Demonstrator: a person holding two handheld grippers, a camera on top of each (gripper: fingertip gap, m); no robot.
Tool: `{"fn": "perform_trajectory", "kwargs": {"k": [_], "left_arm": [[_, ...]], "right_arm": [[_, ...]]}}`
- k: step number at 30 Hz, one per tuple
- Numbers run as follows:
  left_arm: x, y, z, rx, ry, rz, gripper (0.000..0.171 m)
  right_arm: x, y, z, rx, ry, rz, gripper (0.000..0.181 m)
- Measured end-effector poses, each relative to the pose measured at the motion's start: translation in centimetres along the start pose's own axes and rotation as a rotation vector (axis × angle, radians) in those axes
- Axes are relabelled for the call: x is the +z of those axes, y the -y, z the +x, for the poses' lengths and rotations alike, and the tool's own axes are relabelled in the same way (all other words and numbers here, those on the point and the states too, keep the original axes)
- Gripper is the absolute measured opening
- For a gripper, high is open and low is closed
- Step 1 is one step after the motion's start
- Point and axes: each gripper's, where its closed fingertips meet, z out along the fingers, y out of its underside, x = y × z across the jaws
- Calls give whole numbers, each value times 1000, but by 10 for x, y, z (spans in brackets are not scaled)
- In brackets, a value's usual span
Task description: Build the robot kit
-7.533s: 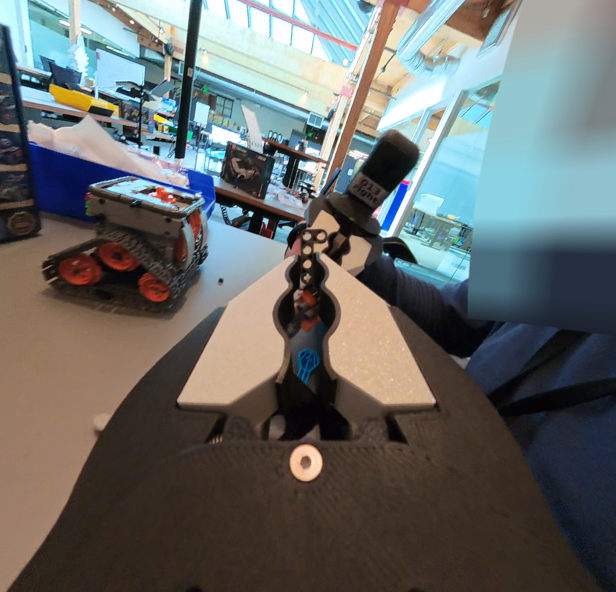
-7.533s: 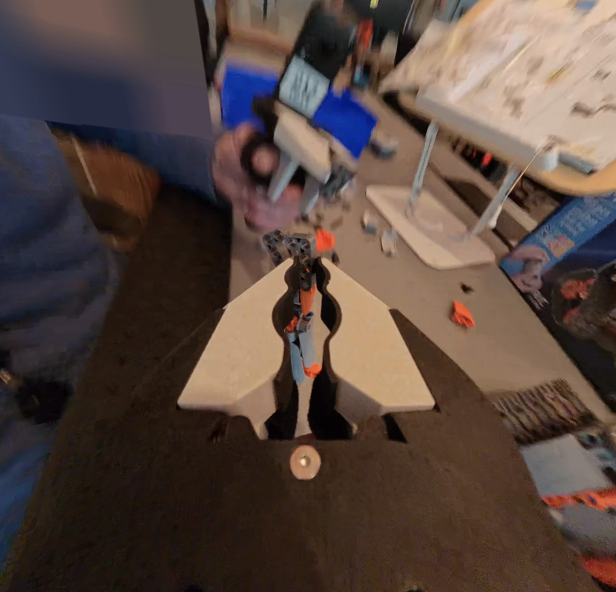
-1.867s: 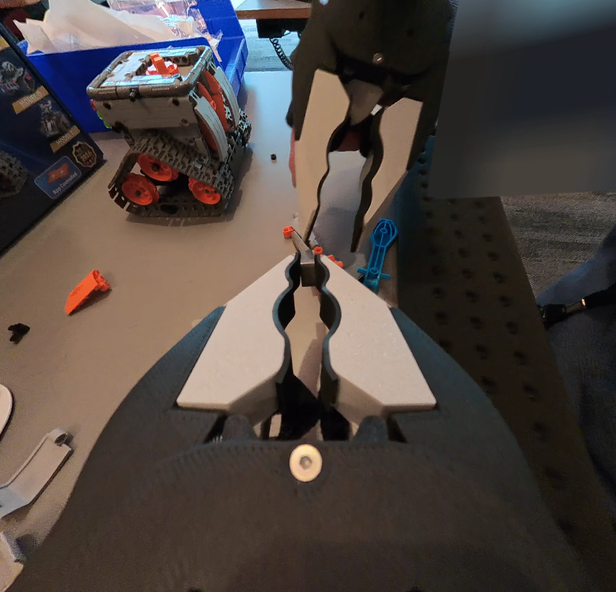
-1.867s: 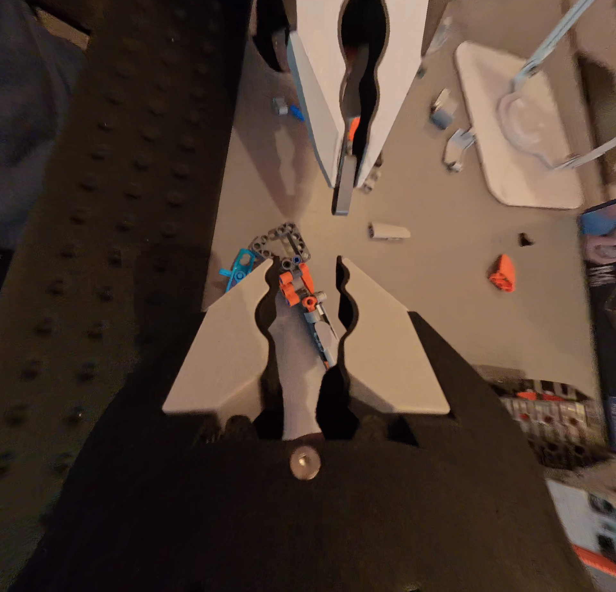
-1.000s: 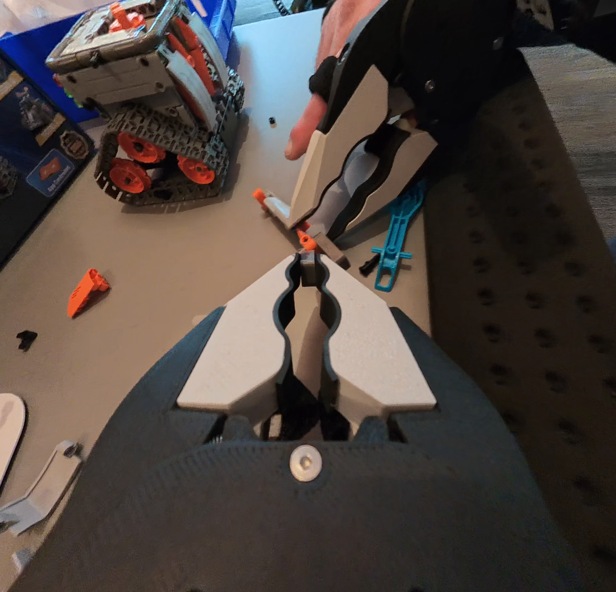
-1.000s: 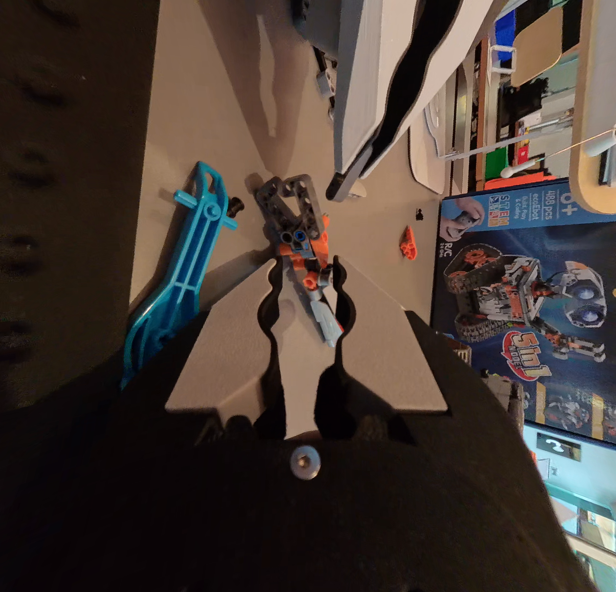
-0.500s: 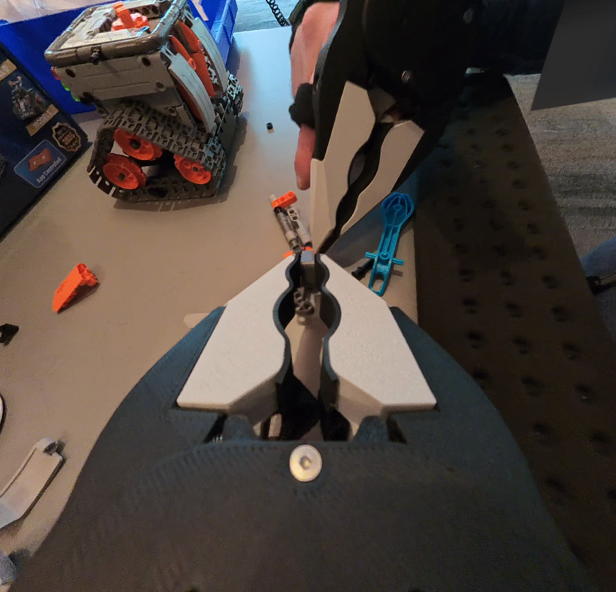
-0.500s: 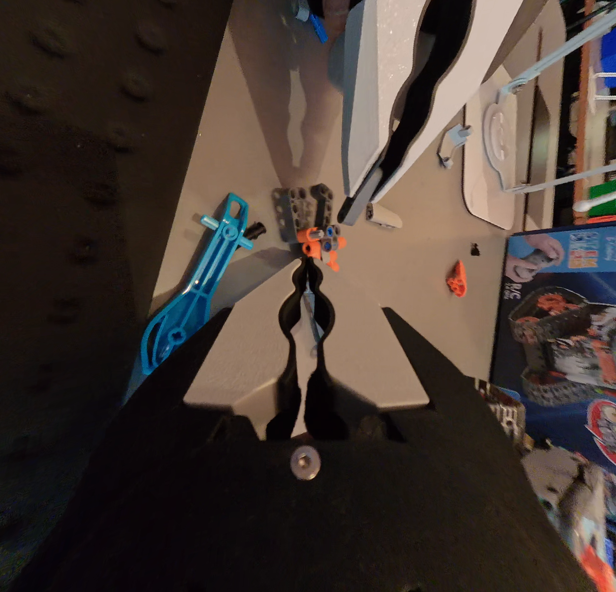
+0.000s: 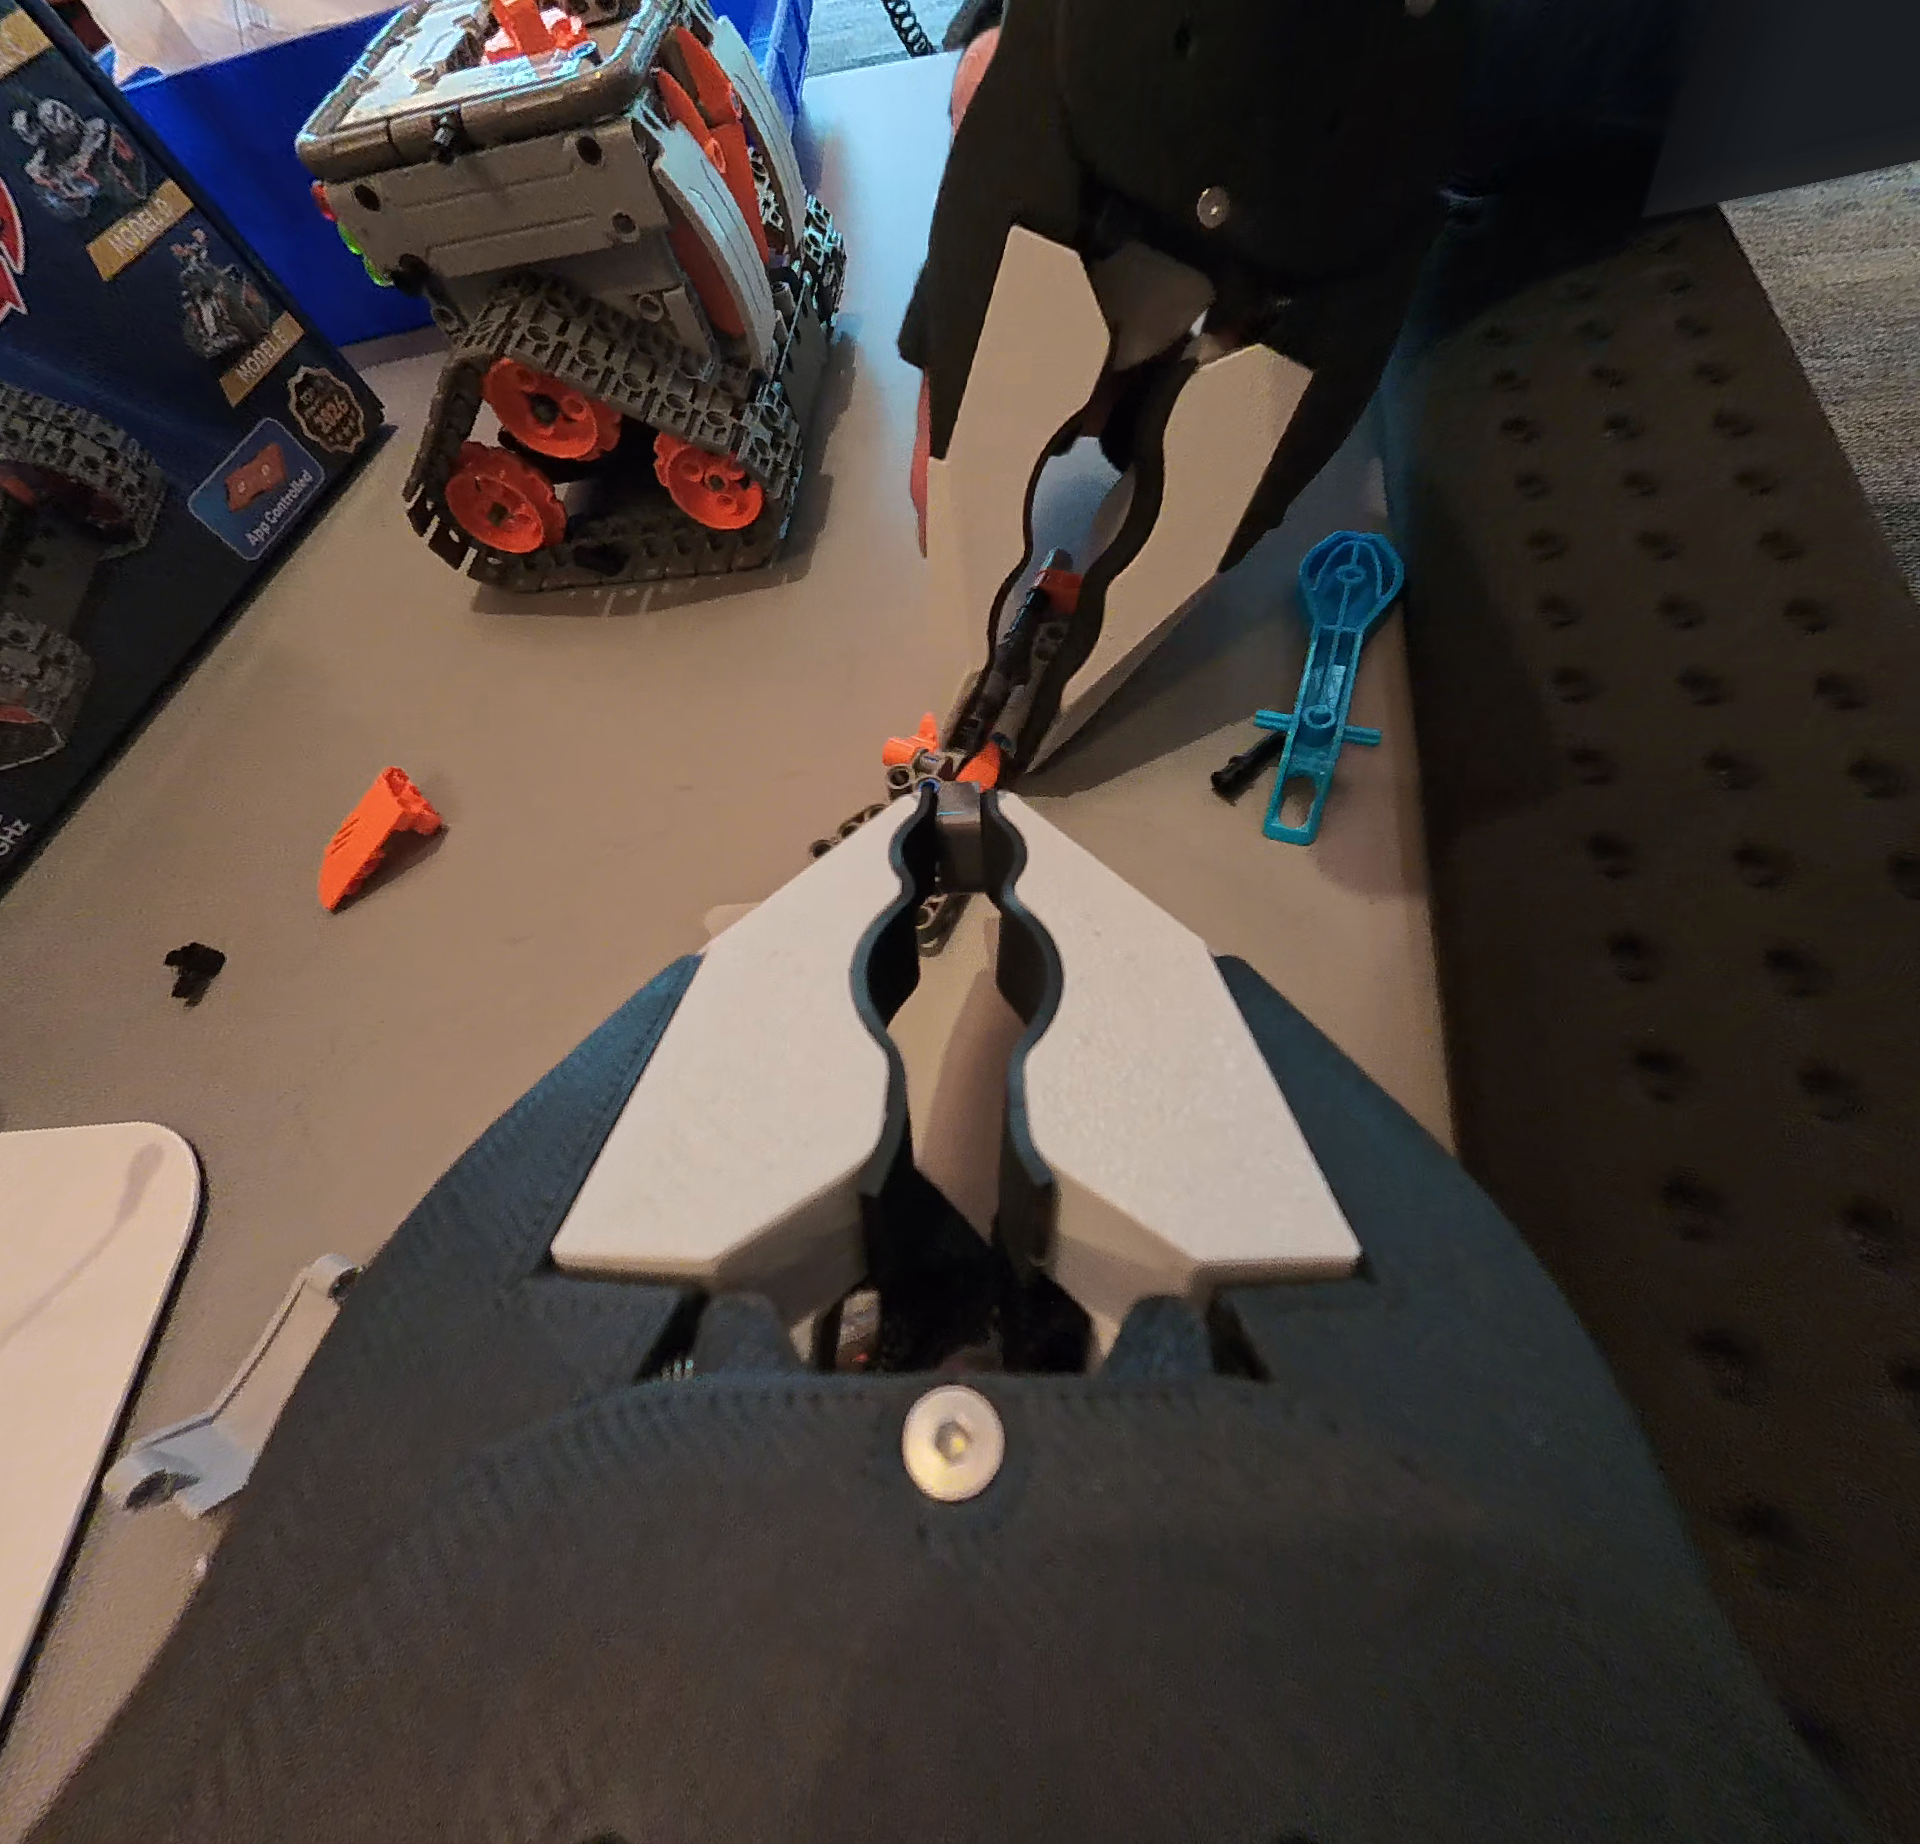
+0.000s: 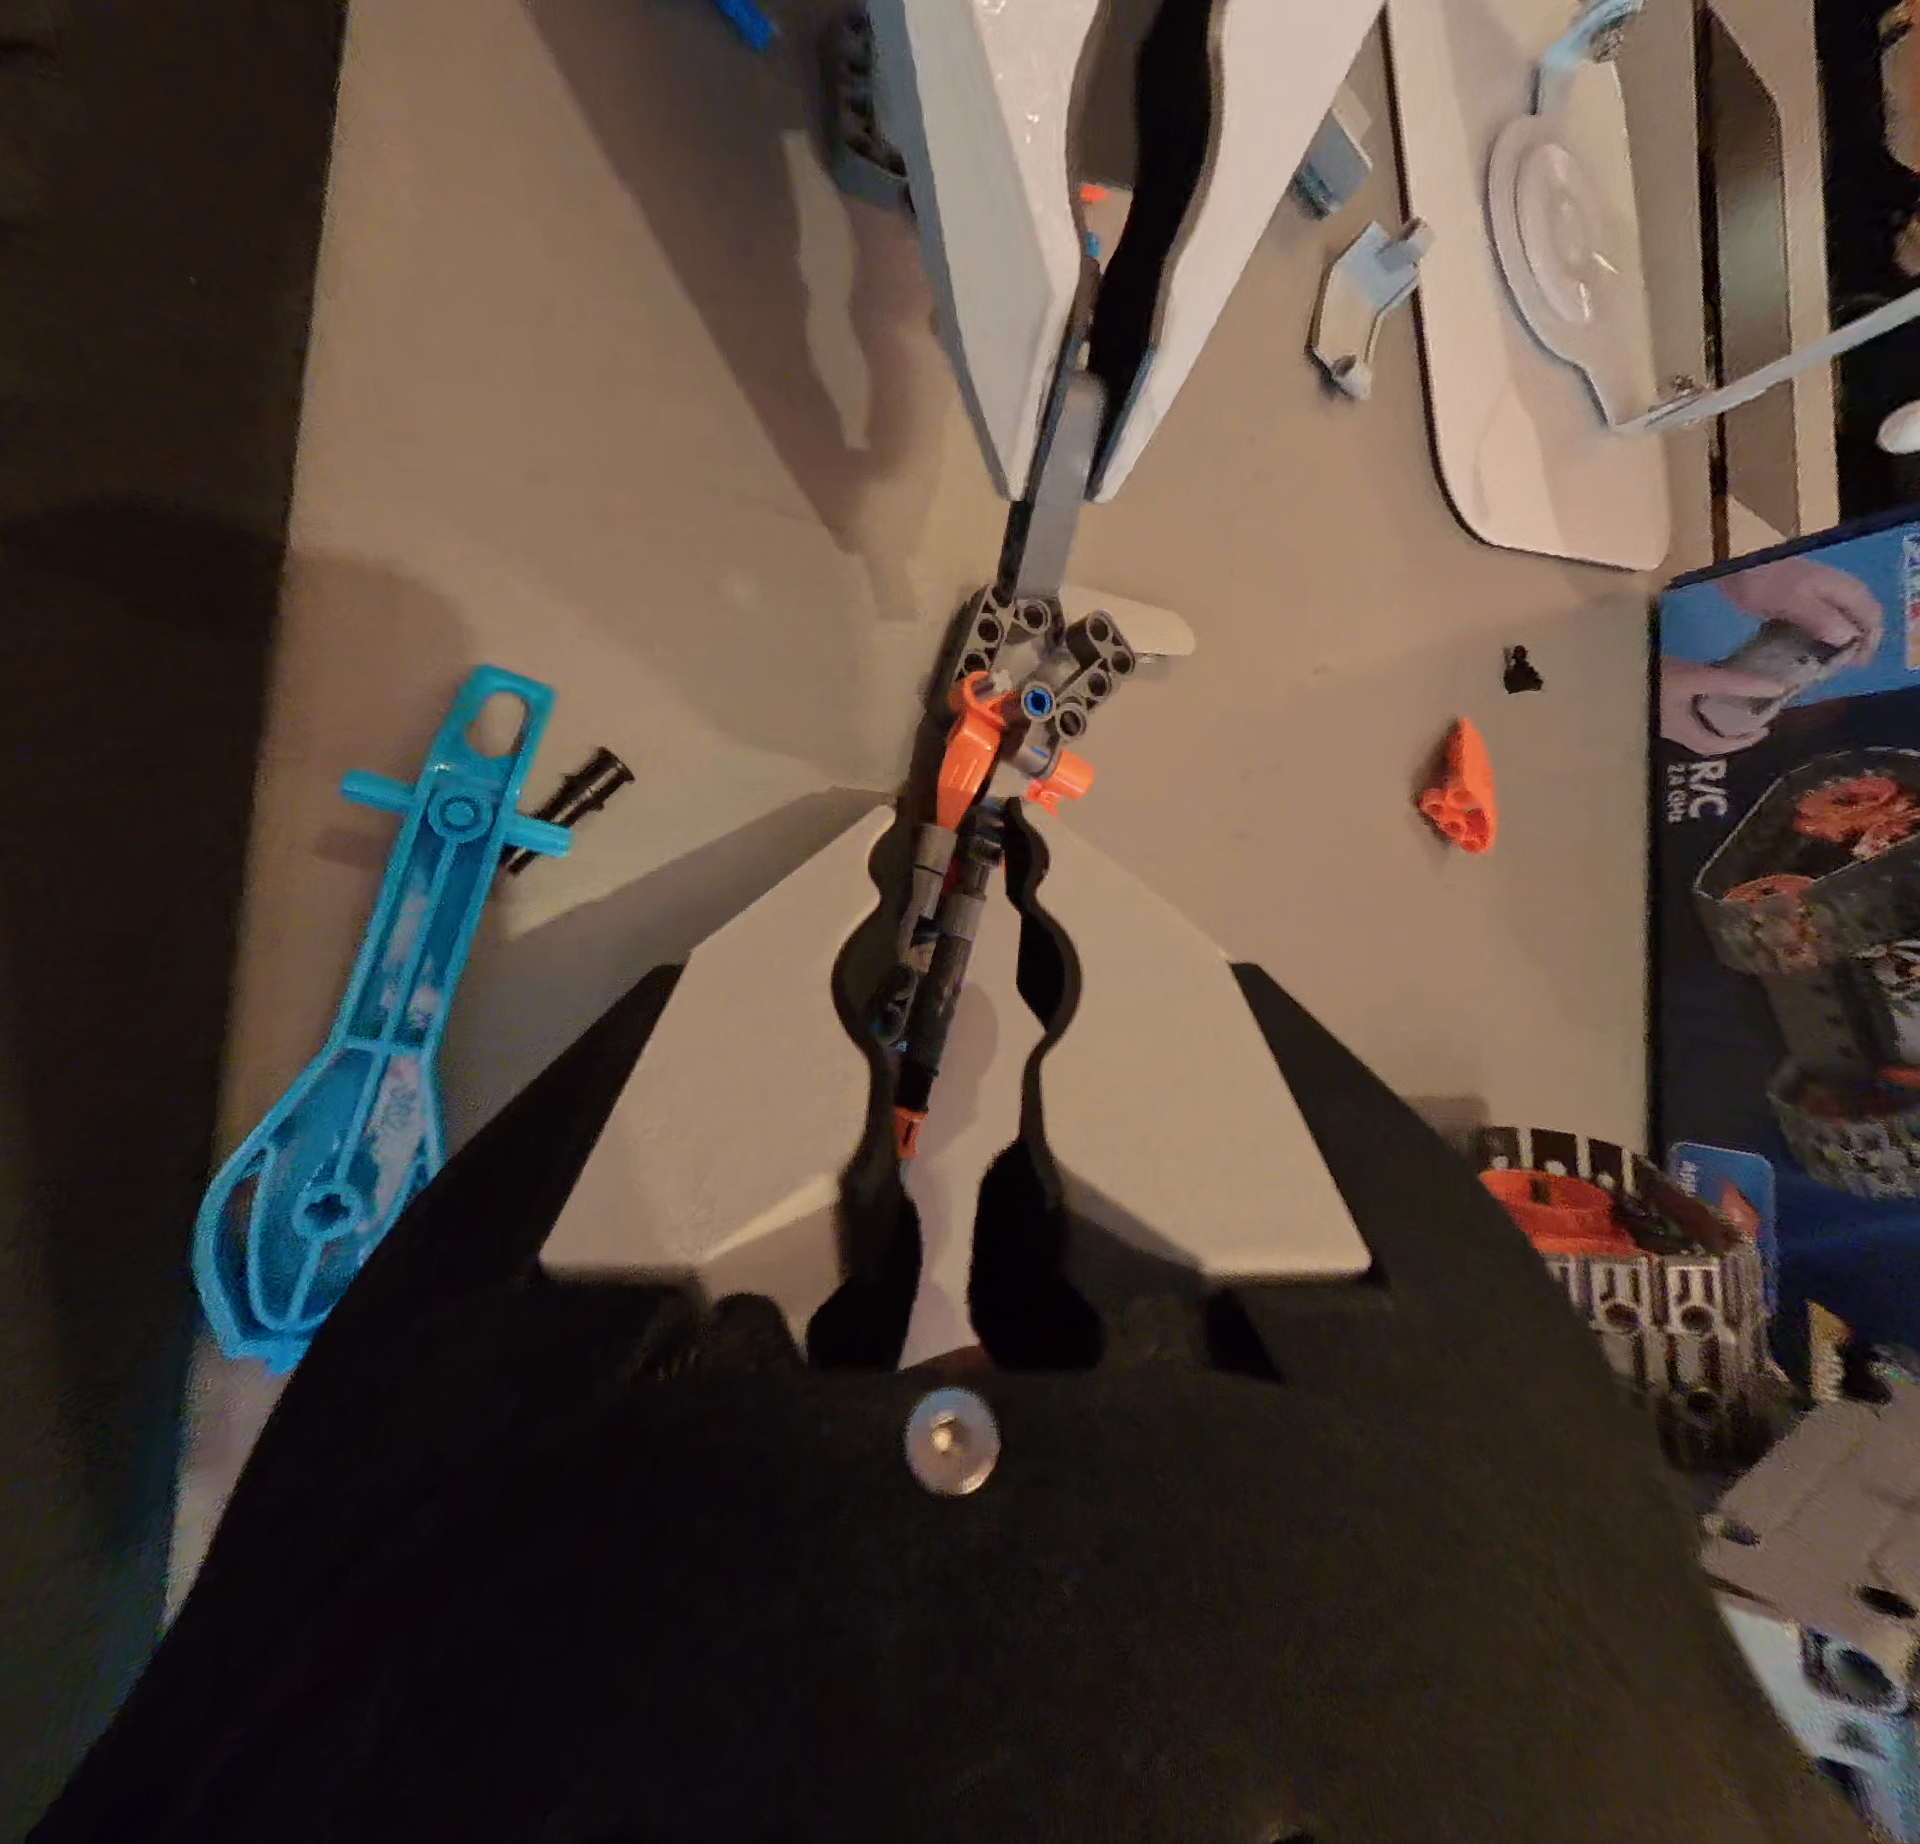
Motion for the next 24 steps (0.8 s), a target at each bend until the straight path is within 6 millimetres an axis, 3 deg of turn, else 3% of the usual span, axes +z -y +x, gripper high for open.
{"fn": "perform_trajectory", "kwargs": {"k": [4,9,12,16,19,22,24], "left_arm": [[-1,3,0,30,1,11,6],[4,8,4,79,-34,32,6],[5,11,12,112,-69,60,6],[4,16,7,173,-51,86,6],[4,21,-2,183,-30,98,6],[7,22,-6,183,-31,99,6],[8,23,-8,179,-32,99,6]], "right_arm": [[-4,1,-4,74,72,30,7],[-14,10,-21,199,308,105,0],[-17,7,-27,185,371,98,0],[-27,15,-13,226,317,135,8],[-31,6,4,340,215,78,20],[-31,15,-15,348,223,77,25],[-24,8,-26,267,197,11,22]]}}
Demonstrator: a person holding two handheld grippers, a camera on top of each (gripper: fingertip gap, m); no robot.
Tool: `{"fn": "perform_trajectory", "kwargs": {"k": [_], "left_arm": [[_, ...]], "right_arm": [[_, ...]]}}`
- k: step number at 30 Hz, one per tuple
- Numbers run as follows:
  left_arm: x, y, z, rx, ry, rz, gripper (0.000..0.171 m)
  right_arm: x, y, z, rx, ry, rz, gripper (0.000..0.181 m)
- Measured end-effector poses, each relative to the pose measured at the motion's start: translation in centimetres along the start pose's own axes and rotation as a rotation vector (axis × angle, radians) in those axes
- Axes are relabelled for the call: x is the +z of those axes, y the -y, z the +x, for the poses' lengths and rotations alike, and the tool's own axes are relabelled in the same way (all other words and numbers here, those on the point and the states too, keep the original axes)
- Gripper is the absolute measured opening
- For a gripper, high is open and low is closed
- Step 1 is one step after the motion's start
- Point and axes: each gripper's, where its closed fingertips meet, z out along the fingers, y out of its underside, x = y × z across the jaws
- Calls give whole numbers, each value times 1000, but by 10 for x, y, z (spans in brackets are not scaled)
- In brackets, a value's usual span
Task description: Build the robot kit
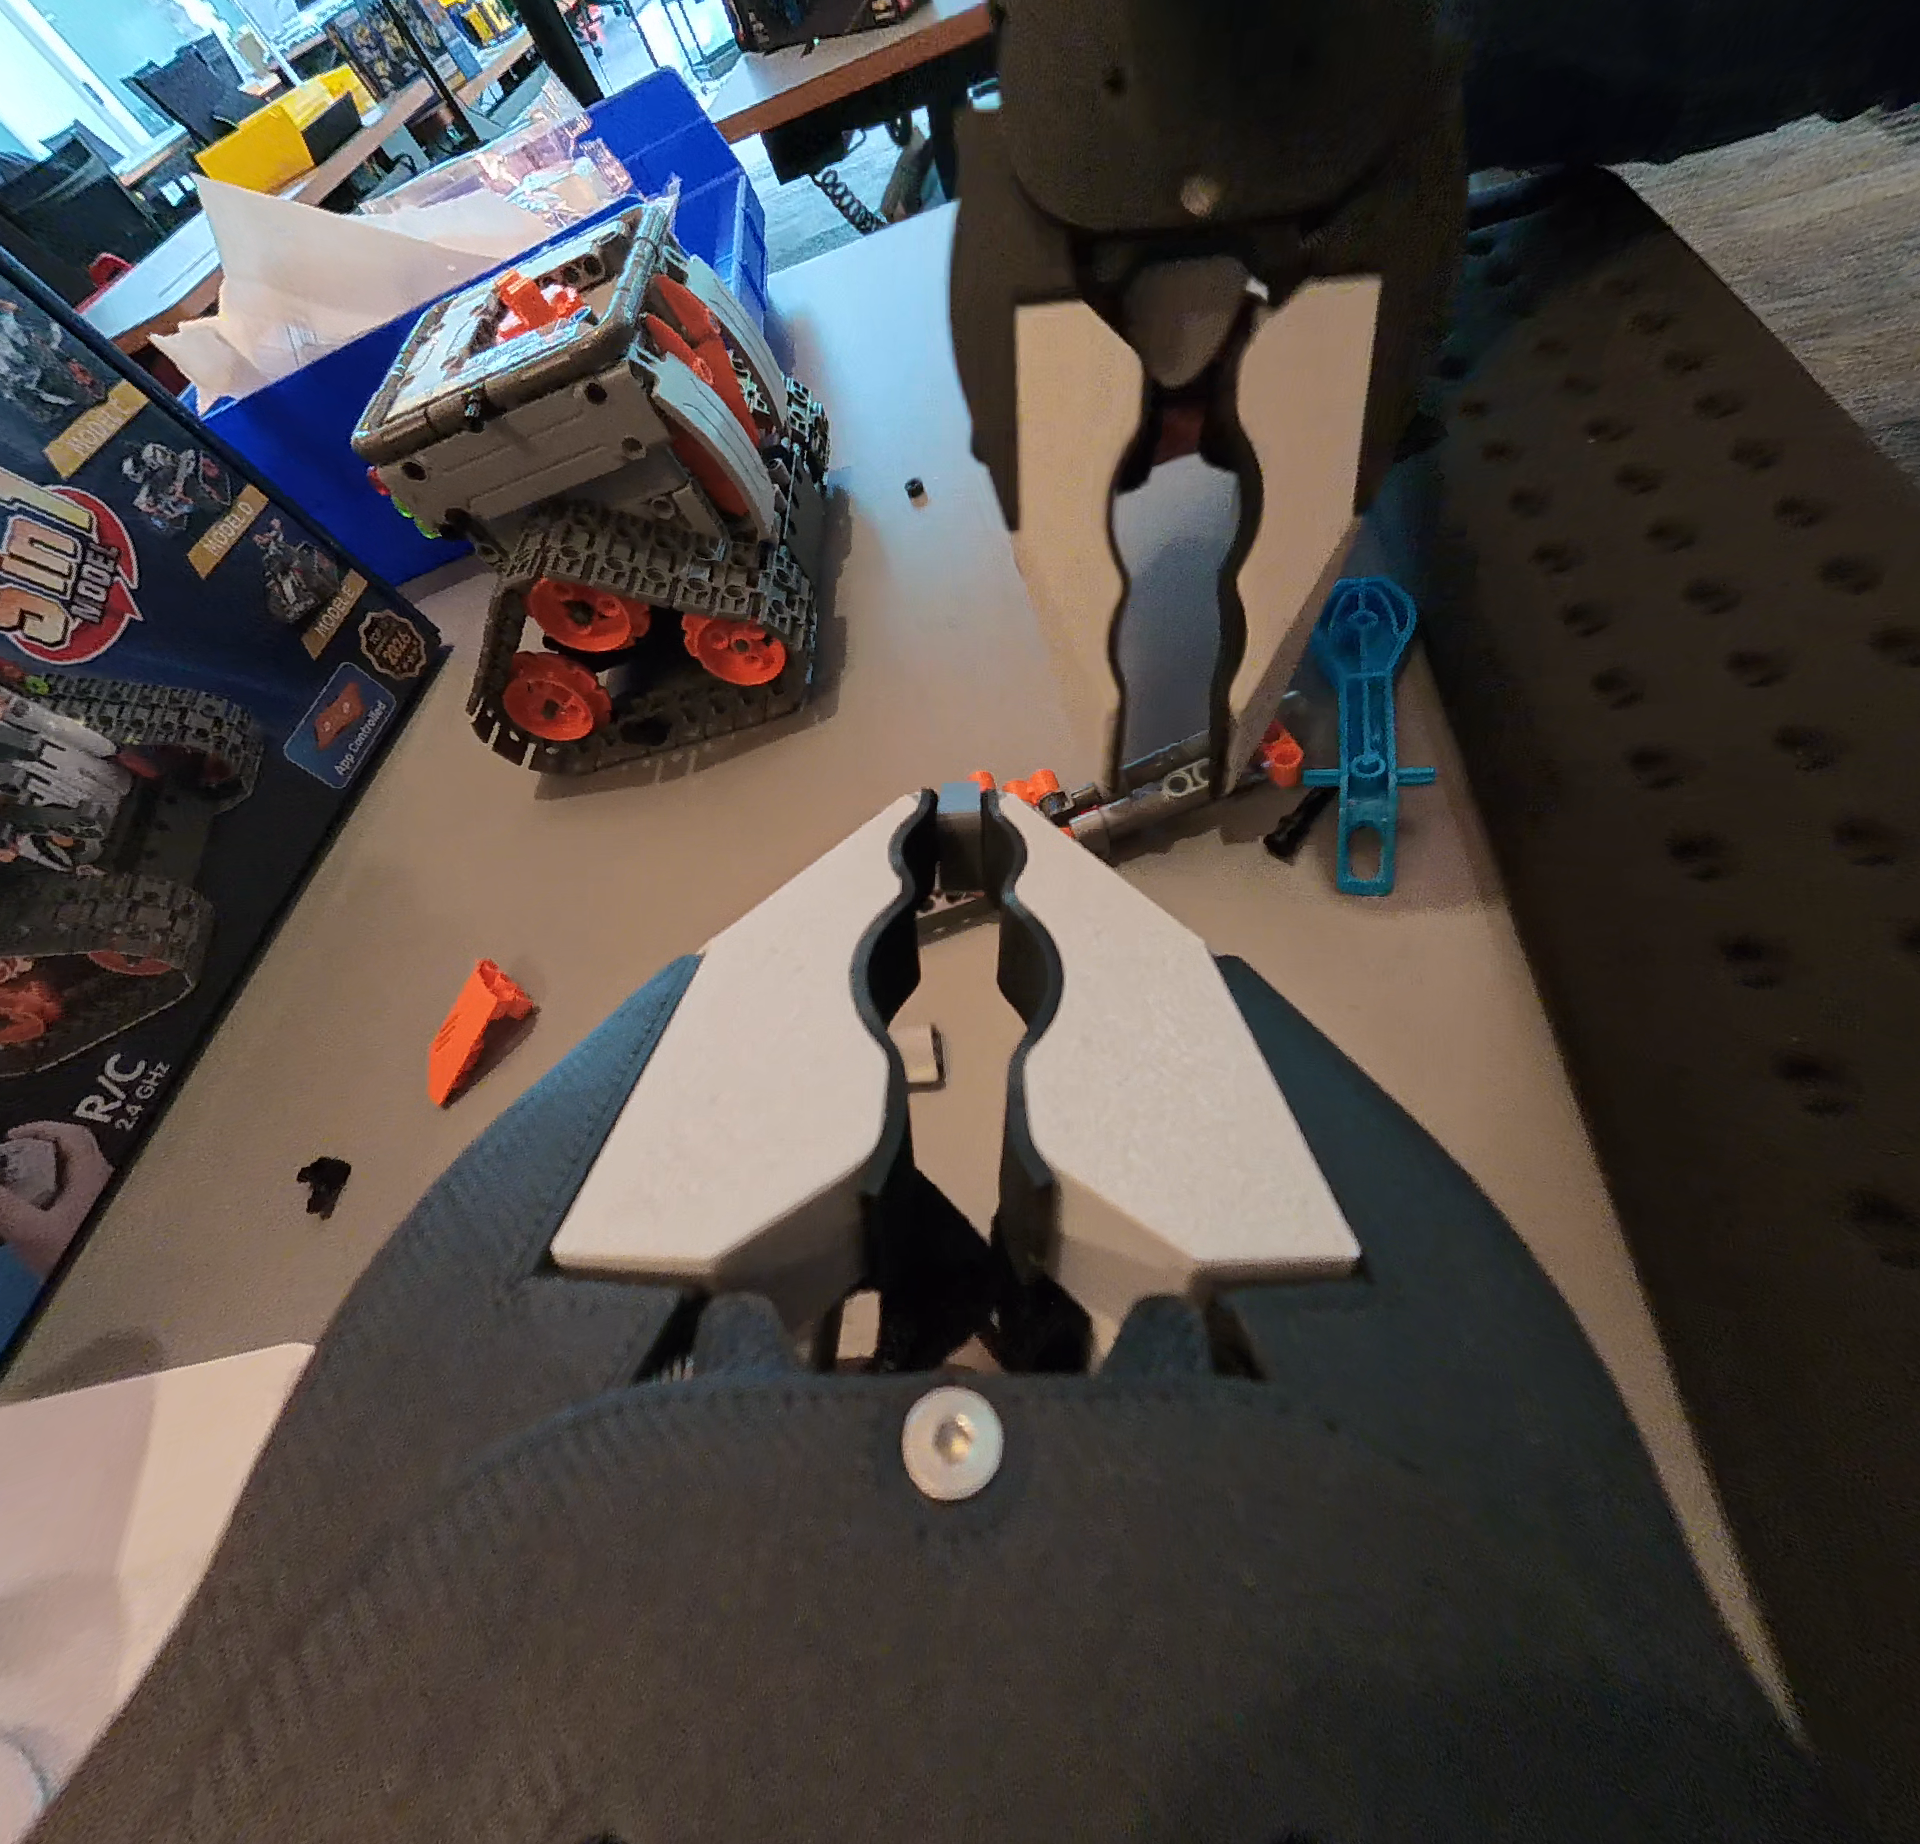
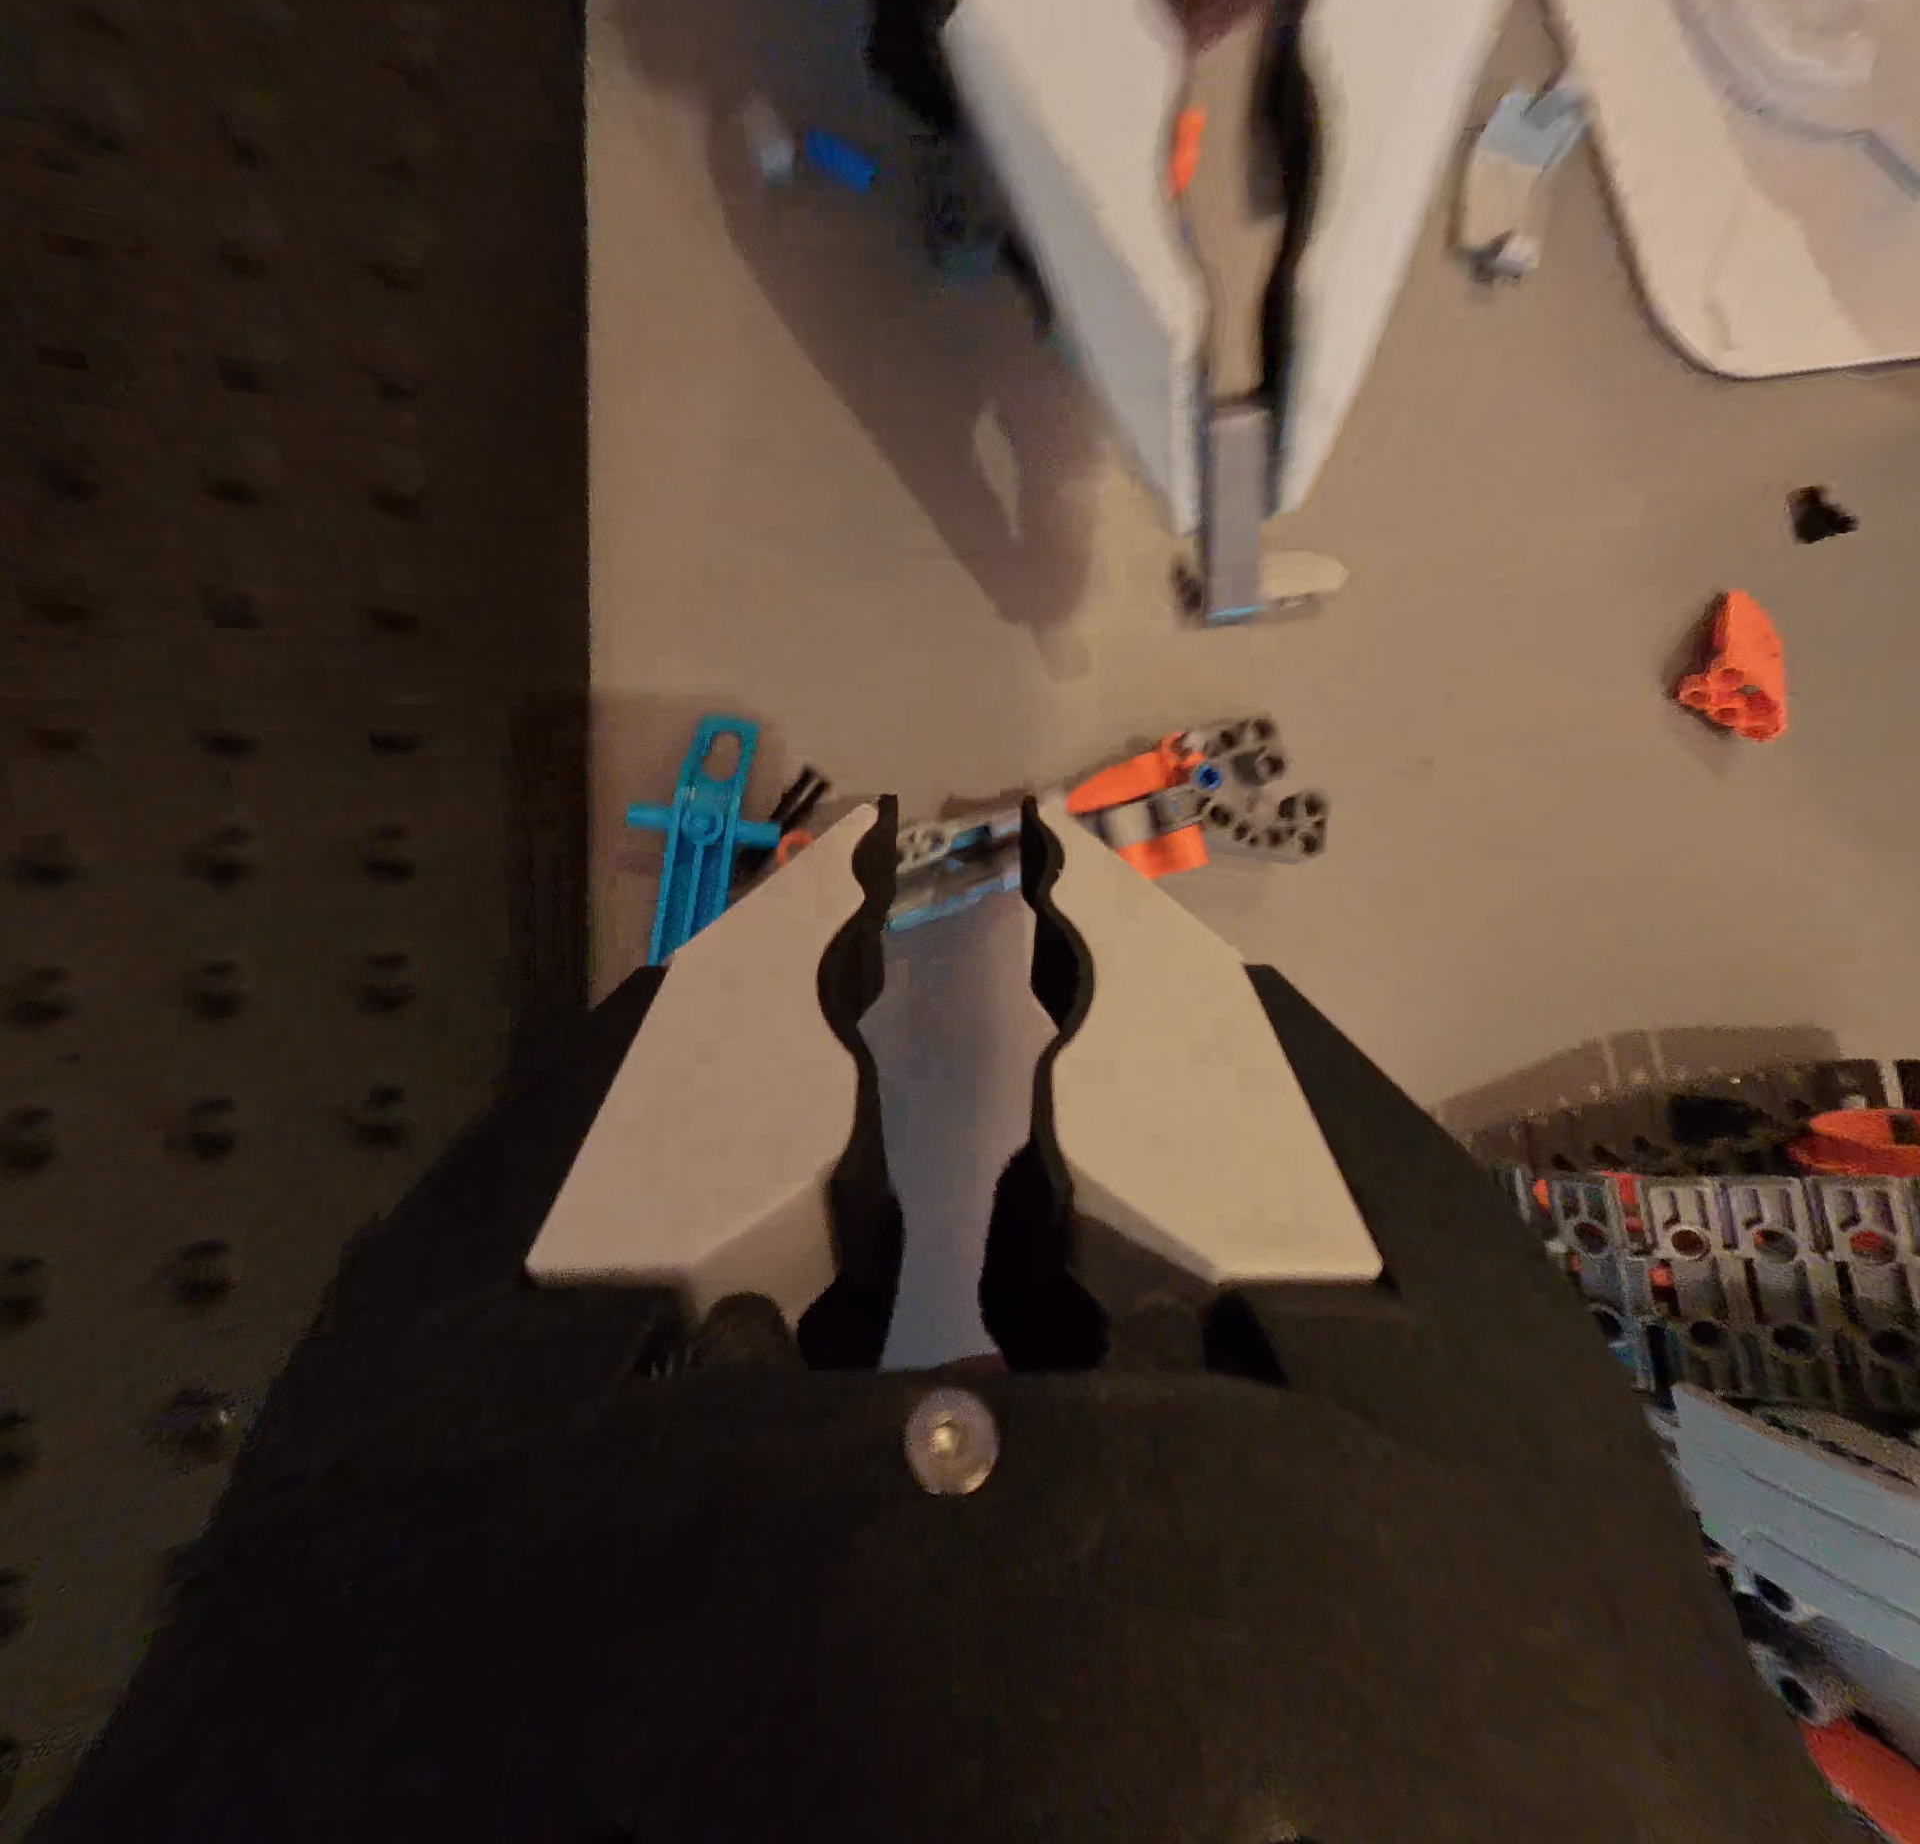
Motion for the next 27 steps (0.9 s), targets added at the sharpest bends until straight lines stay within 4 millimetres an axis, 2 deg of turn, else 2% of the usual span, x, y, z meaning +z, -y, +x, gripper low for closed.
{"fn": "perform_trajectory", "kwargs": {"k": [1,4,6,8,9,12,14,15,16,20,23,27], "left_arm": [[0,1,0,-5,-1,4,6],[1,0,2,-8,1,-4,6],[1,-2,3,-16,1,-11,6],[2,-2,6,-30,-9,-5,6],[3,-4,7,-26,-11,-11,6],[4,-3,7,-33,-18,-8,6],[5,-1,9,-44,-31,-1,6],[6,0,10,-54,-37,5,6],[7,1,13,-64,-49,6,6],[10,4,20,-36,-52,-8,6],[9,5,19,-29,-41,-10,6],[6,7,19,-40,-45,1,6]], "right_arm": [[2,-8,-2,-30,-4,-41,19],[-6,-20,7,-44,-46,-81,11],[-17,-20,14,-76,-102,-71,15],[-26,-15,11,-42,-97,-26,29],[-32,-14,12,-5,-103,1,30],[-44,-11,11,132,-75,110,64],[-39,-25,9,177,-60,65,80],[-37,-29,10,161,-77,51,77],[-35,-28,9,142,-76,65,73],[-14,-27,10,114,-60,46,76],[-1,-19,10,116,-33,45,64],[-1,-15,15,110,-62,44,71]]}}
